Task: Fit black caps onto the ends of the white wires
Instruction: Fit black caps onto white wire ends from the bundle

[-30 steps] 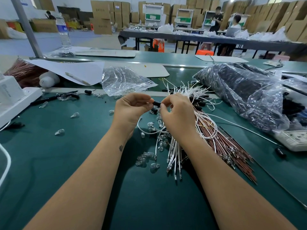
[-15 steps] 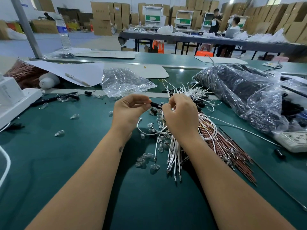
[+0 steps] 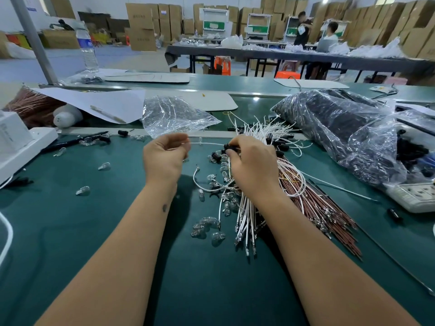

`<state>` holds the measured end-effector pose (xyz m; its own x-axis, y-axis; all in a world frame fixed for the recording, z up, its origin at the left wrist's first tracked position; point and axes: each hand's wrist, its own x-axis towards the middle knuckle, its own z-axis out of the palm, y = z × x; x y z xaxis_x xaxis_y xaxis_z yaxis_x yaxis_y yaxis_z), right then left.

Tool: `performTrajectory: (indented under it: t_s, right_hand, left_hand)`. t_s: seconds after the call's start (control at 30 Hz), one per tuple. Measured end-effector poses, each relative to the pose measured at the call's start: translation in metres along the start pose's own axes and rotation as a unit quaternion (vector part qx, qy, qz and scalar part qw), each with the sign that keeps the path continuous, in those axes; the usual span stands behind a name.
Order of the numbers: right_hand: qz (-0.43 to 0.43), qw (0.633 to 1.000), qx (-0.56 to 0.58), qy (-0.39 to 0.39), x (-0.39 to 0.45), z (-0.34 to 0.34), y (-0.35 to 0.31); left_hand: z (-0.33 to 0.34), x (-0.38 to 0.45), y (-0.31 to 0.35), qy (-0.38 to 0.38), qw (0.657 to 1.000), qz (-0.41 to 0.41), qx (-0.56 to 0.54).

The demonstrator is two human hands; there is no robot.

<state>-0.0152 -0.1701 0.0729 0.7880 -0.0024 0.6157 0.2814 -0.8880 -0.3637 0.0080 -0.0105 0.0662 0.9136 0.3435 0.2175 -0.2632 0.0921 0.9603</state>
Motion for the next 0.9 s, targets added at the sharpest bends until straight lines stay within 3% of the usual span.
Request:
performTrajectory:
  t_s: [0.1,0.3,0.4,0.5,0.63,0.73,0.8,0.9]
  right_hand:
    - [0.020,0.999,-0.041,0.015,0.001,-0.002,0.003]
    - [0.027,0.999,-0.041,0.005,0.001,-0.003,0.005]
    - [0.023,0.999,-0.034,-0.008,0.001,-0.003,0.004]
    - [0.017,0.999,-0.034,-0.012,0.000,-0.004,0.004]
    - [-0.025,0.999,0.012,-0.038,0.001,-0.005,0.000]
    - [-0.059,0.997,0.007,-0.048,-0.001,-0.004,-0.003]
    - [-0.058,0.998,-0.014,-0.030,-0.001,-0.003,-0.002]
    - [-0.025,0.998,-0.050,0.017,0.001,-0.003,0.002]
  left_hand:
    - [-0.014,0.013,-0.005,0.085,0.995,0.024,0.050]
    - [-0.015,0.013,-0.005,0.065,0.983,0.066,0.157]
    - [-0.017,0.010,-0.005,0.051,0.934,0.110,0.337]
    - [-0.015,0.000,0.003,0.044,0.880,0.177,0.439]
    - [0.003,-0.012,0.006,-0.096,0.810,0.349,0.461]
    - [0.010,-0.017,0.002,-0.166,0.790,0.371,0.460]
    - [0.006,-0.012,0.000,-0.129,0.797,0.362,0.466]
    - [-0.008,-0.001,-0.001,0.004,0.797,0.301,0.524]
